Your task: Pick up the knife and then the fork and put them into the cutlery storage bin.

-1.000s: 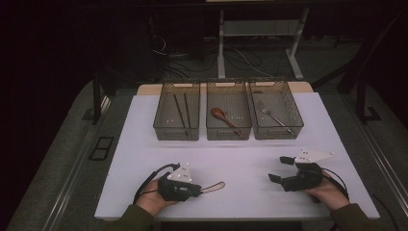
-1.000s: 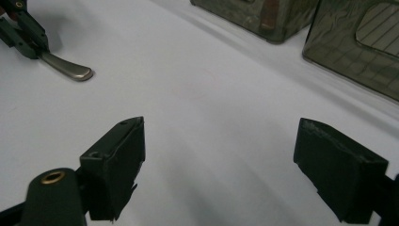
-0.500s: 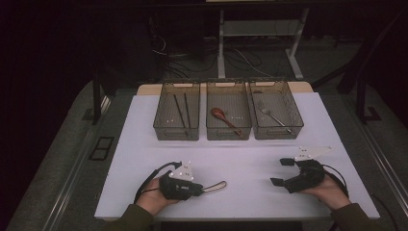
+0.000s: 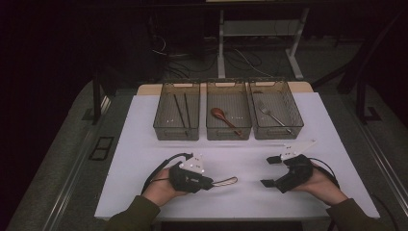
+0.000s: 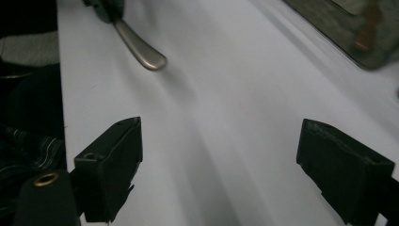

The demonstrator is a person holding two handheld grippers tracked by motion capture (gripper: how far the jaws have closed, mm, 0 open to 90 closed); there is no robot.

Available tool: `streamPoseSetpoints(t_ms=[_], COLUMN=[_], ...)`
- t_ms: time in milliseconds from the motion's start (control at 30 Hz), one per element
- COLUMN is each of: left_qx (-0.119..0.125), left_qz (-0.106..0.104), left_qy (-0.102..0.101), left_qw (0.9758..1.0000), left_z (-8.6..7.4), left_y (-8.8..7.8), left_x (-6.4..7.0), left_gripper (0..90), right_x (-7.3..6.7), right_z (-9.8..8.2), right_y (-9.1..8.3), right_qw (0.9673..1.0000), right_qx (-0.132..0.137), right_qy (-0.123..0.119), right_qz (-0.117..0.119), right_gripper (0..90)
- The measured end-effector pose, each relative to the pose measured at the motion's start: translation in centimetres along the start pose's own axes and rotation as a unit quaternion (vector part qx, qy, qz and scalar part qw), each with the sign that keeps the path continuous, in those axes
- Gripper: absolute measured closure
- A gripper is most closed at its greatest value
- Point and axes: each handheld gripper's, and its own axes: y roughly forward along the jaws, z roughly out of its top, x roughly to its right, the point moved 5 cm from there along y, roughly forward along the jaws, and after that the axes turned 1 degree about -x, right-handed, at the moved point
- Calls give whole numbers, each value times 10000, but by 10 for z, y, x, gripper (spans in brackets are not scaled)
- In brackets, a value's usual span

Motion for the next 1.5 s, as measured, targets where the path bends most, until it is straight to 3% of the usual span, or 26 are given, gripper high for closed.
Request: streamPoseSetpoints(t_ms=[167,200,267,367,567,633,667,700,733,933,1000,1100,1267,1367,1433,1467,1500], left_qx=[-49,-62,-102,-204,-331,-346,-339,-367,-378,-377,-422,-447,-527,-578,-570,-523,-468], left_qz=[-162,-186,-272,-351,-428,-478,-490,-496,-482,-520,-563,-587,-604,-605,-622,-537,-530], left_qy=[155,286,389,527,791,779,762,812,899,999,943,983,1074,967,924,995,898], left_qw=[9997,9994,9988,9978,9954,9952,9953,9948,9941,9929,9930,9924,9910,9918,9921,9922,9934], left_z=[18,22,29,37,51,53,54,55,57,63,63,65,65,64,63,64,64], left_y=[8,10,13,15,17,18,19,19,20,23,24,24,26,28,29,27,25], left_x=[-3,-5,-4,-2,-1,1,2,2,1,4,6,7,7,8,8,5,4], left_gripper=[788,788,787,787,787,787,787,787,787,787,787,786,784,782,772,752,717], right_x=[-11,-13,-16,-22,-32,-35,-37,-37,-40,-42,-42,-41,-40,-42,-44,-43,-43], right_z=[22,26,34,44,53,54,54,54,54,53,53,52,52,51,51,50,48], right_y=[9,12,17,26,44,48,50,52,53,58,59,61,61,61,59,60,61], right_qw=[9982,9972,9939,9891,9788,9754,9754,9717,9724,9675,9671,9638,9636,9667,9642,9633,9628], right_qx=[-171,-225,-343,-545,-885,-1004,-1036,-1104,-1163,-1343,-1387,-1401,-1419,-1398,-1495,-1487,-1563], right_qy=[-519,-642,-964,-1241,-1595,-1680,-1633,-1755,-1651,-1673,-1645,-1750,-1747,-1644,-1632,-1712,-1720], right_qz=[264,309,403,577,935,1014,1062,1131,1169,1341,1359,1441,1439,1379,1462,1437,1378], right_gripper=[157,160,196,255,422,480,520,560,582,703,747,757,764,766,768,768,769])
